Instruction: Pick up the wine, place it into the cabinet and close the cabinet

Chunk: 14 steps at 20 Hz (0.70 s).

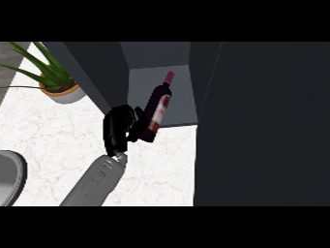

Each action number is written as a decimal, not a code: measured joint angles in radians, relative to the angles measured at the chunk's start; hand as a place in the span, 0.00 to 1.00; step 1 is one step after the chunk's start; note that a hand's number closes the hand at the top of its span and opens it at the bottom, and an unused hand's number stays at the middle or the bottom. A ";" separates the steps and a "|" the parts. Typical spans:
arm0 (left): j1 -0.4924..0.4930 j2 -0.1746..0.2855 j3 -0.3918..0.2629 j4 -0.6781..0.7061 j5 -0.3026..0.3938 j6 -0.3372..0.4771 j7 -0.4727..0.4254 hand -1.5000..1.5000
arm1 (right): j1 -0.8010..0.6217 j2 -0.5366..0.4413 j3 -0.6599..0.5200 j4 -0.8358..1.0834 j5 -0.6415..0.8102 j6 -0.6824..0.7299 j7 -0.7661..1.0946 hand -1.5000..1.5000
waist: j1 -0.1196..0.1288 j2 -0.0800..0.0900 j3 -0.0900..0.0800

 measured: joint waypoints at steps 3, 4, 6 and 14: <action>-0.006 0.019 -0.031 0.013 -0.036 0.019 0.010 1.00 | -0.001 0.000 0.000 0.003 -0.003 0.008 -0.006 0.00 | -0.005 0.002 -0.001; -0.011 0.022 -0.041 0.020 -0.050 0.027 0.022 1.00 | 0.000 0.000 -0.001 0.005 -0.004 0.010 -0.007 0.00 | -0.005 0.002 -0.001; -0.018 0.031 -0.060 0.034 -0.077 0.043 0.033 1.00 | -0.001 0.003 0.007 0.007 -0.004 0.012 -0.007 0.00 | -0.007 0.003 -0.001; -0.042 0.052 -0.118 0.063 -0.162 0.085 0.128 1.00 | -0.006 0.002 -0.001 0.015 -0.014 0.029 -0.017 0.00 | -0.010 0.003 0.002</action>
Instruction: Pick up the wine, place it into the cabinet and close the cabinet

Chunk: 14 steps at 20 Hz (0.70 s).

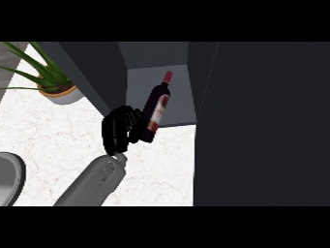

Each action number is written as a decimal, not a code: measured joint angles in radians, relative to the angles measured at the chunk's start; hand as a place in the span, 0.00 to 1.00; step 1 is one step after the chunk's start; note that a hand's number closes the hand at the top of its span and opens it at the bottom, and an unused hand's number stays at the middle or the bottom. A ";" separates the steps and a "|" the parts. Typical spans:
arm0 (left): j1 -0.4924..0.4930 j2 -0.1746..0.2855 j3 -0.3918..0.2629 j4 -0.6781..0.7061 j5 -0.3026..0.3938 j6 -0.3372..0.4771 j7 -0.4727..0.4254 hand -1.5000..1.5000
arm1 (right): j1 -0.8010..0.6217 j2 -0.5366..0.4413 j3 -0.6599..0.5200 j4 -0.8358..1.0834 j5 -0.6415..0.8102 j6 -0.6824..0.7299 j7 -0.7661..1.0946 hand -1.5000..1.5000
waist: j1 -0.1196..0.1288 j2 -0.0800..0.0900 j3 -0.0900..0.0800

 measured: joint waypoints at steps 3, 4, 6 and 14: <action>-0.006 -0.006 -0.003 0.003 -0.016 0.021 0.050 1.00 | -0.001 0.000 -0.004 0.007 -0.003 0.008 -0.011 0.00 | -0.003 0.000 0.001; -0.010 -0.007 -0.005 0.005 -0.022 0.025 0.067 1.00 | 0.000 0.000 -0.008 0.009 -0.004 0.009 -0.012 0.00 | -0.003 0.000 0.001; -0.017 -0.011 -0.012 0.012 -0.037 0.034 0.099 1.00 | -0.004 0.001 -0.008 0.013 -0.006 0.013 -0.016 0.00 | -0.003 0.000 0.002; -0.071 -0.040 -0.041 0.080 -0.114 0.047 0.270 1.00 | 0.006 -0.006 -0.012 0.016 -0.015 0.028 -0.020 0.00 | -0.011 0.001 0.001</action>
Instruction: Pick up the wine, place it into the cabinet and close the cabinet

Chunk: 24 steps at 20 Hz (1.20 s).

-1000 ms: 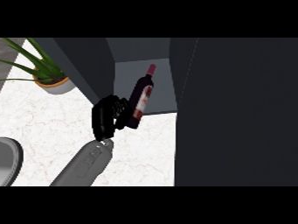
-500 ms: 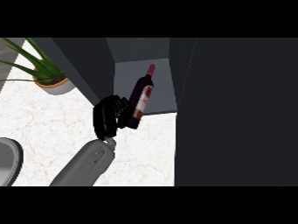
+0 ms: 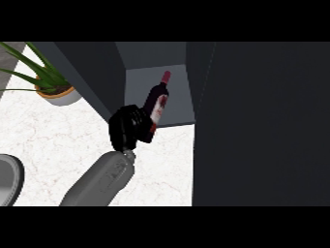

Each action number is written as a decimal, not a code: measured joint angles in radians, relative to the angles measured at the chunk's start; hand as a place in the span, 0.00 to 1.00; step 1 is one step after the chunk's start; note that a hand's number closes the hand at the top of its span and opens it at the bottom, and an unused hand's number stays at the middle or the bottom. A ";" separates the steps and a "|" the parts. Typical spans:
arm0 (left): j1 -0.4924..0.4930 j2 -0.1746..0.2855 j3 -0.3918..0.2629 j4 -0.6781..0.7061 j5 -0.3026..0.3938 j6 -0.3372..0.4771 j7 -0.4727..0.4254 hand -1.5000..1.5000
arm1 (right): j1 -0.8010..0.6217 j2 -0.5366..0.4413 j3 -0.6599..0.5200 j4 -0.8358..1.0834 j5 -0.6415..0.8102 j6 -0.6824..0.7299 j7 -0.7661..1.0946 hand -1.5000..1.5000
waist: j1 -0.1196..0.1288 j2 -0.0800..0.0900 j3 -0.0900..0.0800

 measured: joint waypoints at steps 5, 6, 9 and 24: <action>-0.202 -0.028 0.021 0.164 -0.030 -0.058 0.053 0.00 | -0.002 -0.002 -0.005 0.000 -0.005 0.004 -0.001 0.00 | -0.019 0.024 -0.015; -0.245 -0.034 0.024 0.201 -0.035 -0.072 0.059 0.00 | 0.004 -0.003 -0.004 -0.001 -0.006 0.006 -0.004 0.00 | -0.022 0.026 -0.017; -0.355 -0.042 0.043 0.307 -0.039 -0.120 0.063 0.00 | 0.003 -0.001 -0.005 -0.001 -0.008 0.006 -0.009 0.00 | -0.024 0.034 -0.021; -0.473 -0.054 0.175 0.433 0.108 -0.161 -0.166 0.00 | 0.015 -0.014 -0.019 0.001 -0.030 0.021 -0.004 0.00 | -0.016 0.043 -0.026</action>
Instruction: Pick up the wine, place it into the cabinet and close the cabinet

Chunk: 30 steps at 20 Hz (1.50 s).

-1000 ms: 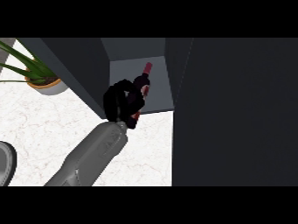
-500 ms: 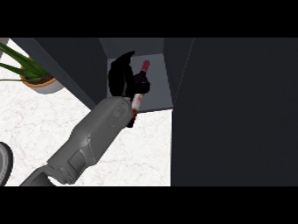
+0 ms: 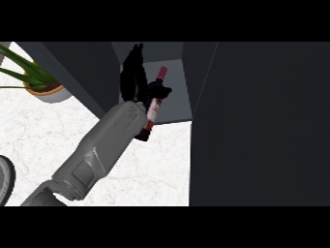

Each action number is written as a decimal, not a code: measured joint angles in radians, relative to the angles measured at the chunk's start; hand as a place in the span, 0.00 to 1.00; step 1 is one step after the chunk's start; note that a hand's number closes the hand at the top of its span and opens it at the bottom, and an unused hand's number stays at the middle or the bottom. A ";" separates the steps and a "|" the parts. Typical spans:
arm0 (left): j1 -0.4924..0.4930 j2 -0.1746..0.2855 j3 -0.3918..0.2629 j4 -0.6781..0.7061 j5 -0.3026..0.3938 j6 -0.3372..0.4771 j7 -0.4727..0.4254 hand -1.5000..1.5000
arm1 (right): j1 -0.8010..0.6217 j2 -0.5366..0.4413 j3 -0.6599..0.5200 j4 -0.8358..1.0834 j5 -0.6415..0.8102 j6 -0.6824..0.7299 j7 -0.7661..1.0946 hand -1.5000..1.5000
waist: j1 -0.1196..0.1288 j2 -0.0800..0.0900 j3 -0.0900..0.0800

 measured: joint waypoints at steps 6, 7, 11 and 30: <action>0.025 -0.001 0.054 -0.054 0.114 0.000 -0.159 0.00 | 0.001 0.001 0.004 0.001 -0.004 -0.004 0.002 0.00 | 0.012 -0.007 0.000; 0.032 0.000 0.057 -0.062 0.134 0.002 -0.186 0.00 | 0.002 0.005 0.011 0.002 -0.003 -0.008 0.005 0.00 | 0.015 -0.008 0.000; 0.050 -0.001 0.085 -0.100 0.217 0.008 -0.293 0.00 | 0.005 0.002 0.011 -0.002 -0.005 -0.012 0.009 0.00 | 0.024 -0.013 0.000; 0.237 0.002 -0.001 -0.403 0.602 -0.084 -0.571 0.00 | 0.014 0.002 0.023 -0.013 -0.002 -0.069 0.046 0.00 | 0.096 -0.038 0.003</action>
